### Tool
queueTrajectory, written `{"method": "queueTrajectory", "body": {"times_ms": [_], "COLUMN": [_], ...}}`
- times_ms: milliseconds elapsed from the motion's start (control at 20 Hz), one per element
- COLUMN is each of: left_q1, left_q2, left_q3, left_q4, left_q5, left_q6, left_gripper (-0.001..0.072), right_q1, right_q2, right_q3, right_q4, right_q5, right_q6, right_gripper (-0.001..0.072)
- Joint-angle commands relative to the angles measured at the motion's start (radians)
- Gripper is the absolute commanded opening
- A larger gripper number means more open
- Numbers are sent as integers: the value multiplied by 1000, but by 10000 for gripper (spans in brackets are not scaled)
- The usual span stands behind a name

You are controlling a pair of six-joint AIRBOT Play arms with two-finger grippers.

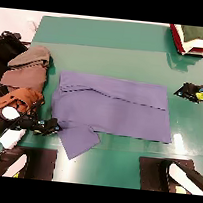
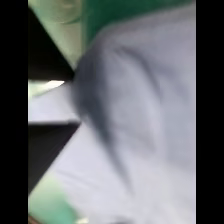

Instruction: Fold the shirts.

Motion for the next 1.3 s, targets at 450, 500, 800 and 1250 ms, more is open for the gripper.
{"method": "queueTrajectory", "body": {"times_ms": [450, 500, 800, 1250], "left_q1": [0, 0, 0, 0], "left_q2": [2, 2, 2, 193], "left_q3": [76, 79, 78, 144], "left_q4": [-52, -51, -47, 145], "left_q5": [-24, -22, -29, -276], "left_q6": [112, 112, 111, 35], "left_gripper": [23, 23, 23, 22], "right_q1": [-261, -274, -245, -56], "right_q2": [3, 3, 3, 86], "right_q3": [-412, -467, -584, -430], "right_q4": [-206, -205, -56, -141], "right_q5": [233, 203, 10, 157], "right_q6": [-26, -26, -26, -26], "right_gripper": [525, 504, 368, 18]}}
